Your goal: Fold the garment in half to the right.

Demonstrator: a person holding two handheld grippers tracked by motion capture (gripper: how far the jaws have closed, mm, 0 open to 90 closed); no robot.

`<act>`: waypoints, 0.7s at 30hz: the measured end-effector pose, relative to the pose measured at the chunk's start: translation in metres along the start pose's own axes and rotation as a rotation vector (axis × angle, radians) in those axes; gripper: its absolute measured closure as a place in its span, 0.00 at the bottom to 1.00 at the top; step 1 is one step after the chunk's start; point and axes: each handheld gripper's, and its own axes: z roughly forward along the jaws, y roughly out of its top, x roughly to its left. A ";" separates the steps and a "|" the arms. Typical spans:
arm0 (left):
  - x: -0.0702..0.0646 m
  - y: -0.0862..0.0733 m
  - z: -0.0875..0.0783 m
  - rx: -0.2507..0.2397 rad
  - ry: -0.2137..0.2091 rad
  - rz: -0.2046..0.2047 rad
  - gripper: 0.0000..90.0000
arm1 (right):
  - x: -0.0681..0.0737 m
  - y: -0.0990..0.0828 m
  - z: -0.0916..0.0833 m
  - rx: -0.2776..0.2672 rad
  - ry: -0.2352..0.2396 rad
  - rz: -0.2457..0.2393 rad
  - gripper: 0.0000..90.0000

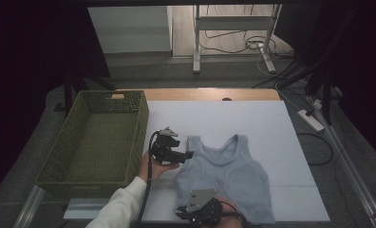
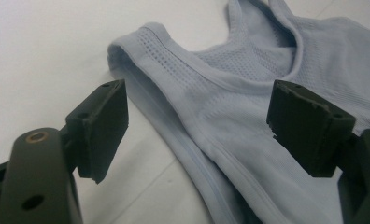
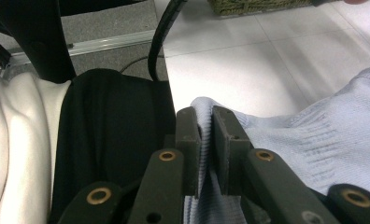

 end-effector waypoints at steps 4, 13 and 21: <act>0.004 0.001 0.007 0.014 -0.012 -0.016 0.24 | 0.001 0.000 0.000 0.000 0.001 -0.002 0.90; 0.016 0.003 0.016 -0.002 0.011 -0.044 0.25 | 0.001 -0.001 0.000 0.004 0.006 -0.007 0.90; 0.020 0.003 0.025 0.001 0.012 -0.057 0.26 | 0.001 -0.001 0.000 0.006 0.006 -0.008 0.90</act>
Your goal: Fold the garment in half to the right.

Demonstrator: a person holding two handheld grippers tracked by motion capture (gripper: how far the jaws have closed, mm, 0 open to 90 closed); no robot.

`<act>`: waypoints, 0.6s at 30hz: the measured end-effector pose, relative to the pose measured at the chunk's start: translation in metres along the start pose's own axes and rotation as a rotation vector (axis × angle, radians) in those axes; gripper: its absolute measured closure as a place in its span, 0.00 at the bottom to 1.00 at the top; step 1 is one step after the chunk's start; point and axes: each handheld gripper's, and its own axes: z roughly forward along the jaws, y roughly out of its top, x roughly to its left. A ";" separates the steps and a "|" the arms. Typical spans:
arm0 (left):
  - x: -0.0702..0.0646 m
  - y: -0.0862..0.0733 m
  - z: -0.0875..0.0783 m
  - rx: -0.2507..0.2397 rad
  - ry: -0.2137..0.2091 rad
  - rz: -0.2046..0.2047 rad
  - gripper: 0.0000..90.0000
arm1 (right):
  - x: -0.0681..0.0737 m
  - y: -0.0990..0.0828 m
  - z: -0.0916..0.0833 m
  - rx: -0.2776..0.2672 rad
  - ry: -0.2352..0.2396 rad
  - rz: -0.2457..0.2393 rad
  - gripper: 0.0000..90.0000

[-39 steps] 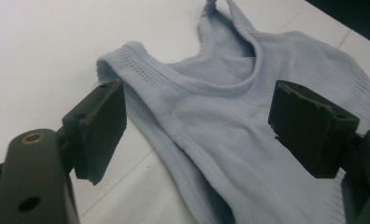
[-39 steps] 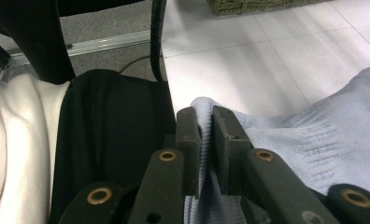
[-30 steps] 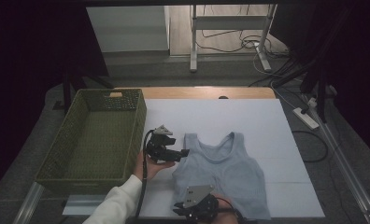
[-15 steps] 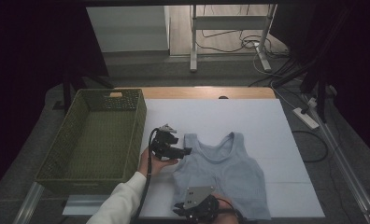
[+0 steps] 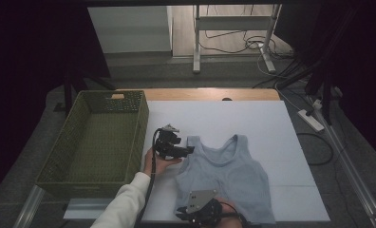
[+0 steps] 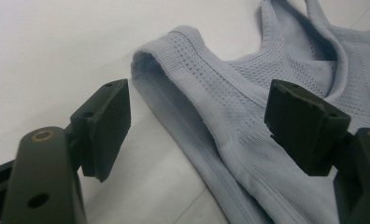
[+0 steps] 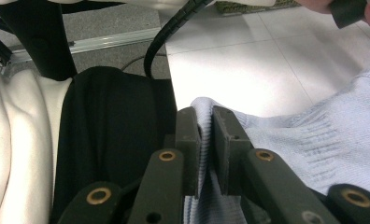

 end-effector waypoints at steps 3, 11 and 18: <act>0.001 0.001 0.004 -0.006 0.001 -0.006 0.26 | 0.000 0.000 0.000 -0.001 0.002 0.001 0.90; 0.004 0.005 0.013 -0.002 0.023 -0.022 0.27 | 0.000 0.000 -0.001 -0.001 0.006 0.002 0.90; 0.008 0.007 0.022 0.023 0.042 -0.020 0.27 | 0.000 -0.001 -0.001 -0.001 0.009 0.001 0.90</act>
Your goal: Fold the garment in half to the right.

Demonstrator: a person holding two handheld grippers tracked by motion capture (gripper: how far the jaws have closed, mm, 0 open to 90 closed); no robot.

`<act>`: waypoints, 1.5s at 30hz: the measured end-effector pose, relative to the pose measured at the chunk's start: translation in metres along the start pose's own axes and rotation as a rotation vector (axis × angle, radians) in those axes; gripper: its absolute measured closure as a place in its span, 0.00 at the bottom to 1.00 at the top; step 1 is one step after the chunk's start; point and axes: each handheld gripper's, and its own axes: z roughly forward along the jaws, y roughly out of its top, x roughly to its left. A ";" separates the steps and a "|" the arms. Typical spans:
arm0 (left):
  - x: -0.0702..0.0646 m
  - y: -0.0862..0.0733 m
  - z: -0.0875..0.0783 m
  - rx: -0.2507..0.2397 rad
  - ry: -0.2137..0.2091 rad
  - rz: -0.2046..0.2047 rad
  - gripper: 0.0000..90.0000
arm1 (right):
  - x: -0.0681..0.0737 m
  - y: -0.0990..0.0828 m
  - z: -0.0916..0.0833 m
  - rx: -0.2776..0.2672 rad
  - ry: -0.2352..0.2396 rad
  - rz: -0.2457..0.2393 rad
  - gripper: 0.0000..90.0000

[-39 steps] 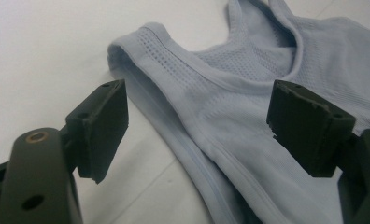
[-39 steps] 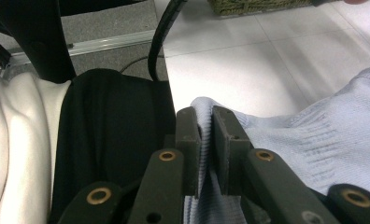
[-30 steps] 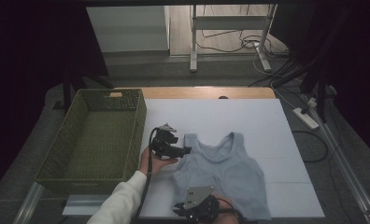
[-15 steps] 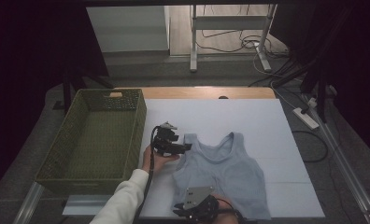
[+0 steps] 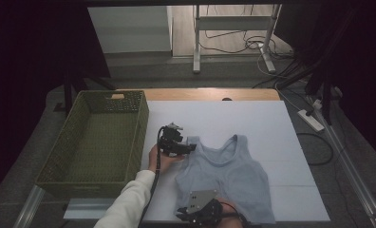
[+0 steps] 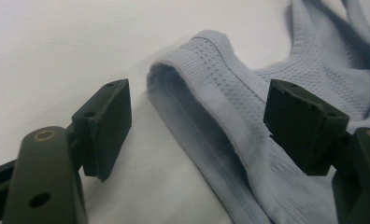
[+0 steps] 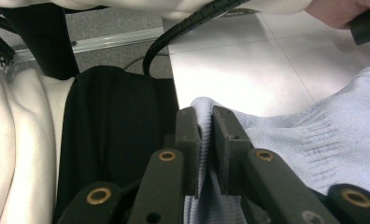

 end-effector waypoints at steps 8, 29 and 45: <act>0.002 0.001 0.009 0.028 0.002 0.007 0.27 | 0.000 0.000 -0.001 0.001 0.002 0.000 0.90; 0.001 -0.005 0.010 0.004 -0.063 0.039 0.58 | 0.000 -0.001 0.000 0.006 0.008 -0.004 0.90; -0.004 -0.010 0.011 0.012 -0.098 0.028 0.90 | -0.001 -0.001 -0.001 0.007 0.002 -0.016 0.90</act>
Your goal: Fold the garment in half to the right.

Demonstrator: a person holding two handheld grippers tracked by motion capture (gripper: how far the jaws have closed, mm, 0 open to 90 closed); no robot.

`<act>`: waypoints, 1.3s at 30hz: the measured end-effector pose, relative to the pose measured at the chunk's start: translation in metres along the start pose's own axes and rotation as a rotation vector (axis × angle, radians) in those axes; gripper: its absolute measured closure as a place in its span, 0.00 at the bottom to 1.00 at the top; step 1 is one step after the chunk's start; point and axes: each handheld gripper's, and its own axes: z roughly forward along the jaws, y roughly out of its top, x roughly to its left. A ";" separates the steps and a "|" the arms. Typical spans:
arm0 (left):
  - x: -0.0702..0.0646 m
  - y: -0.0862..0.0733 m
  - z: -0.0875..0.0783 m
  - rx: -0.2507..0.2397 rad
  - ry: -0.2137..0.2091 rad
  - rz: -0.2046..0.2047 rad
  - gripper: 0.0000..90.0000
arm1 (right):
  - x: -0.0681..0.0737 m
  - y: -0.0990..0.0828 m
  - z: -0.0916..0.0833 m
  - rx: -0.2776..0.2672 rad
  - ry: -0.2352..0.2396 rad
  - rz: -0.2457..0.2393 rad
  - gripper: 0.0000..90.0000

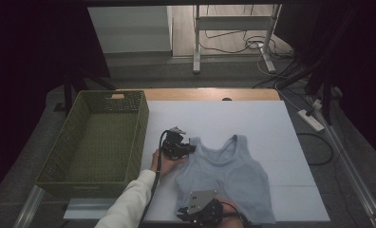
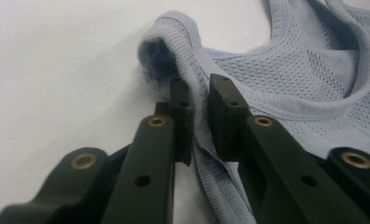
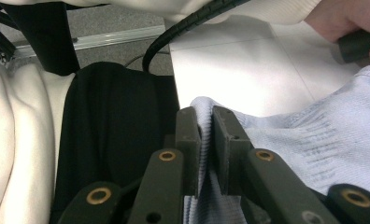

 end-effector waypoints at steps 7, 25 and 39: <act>-0.002 0.001 -0.004 -0.003 0.004 -0.016 0.92 | 0.000 0.000 -0.003 -0.012 -0.011 -0.004 0.90; -0.013 0.011 -0.035 -0.096 -0.022 -0.029 0.92 | -0.002 0.003 -0.017 -0.081 -0.064 -0.004 0.90; -0.016 0.015 -0.048 -0.113 -0.068 -0.059 0.93 | -0.005 0.001 -0.024 -0.103 -0.085 0.001 0.90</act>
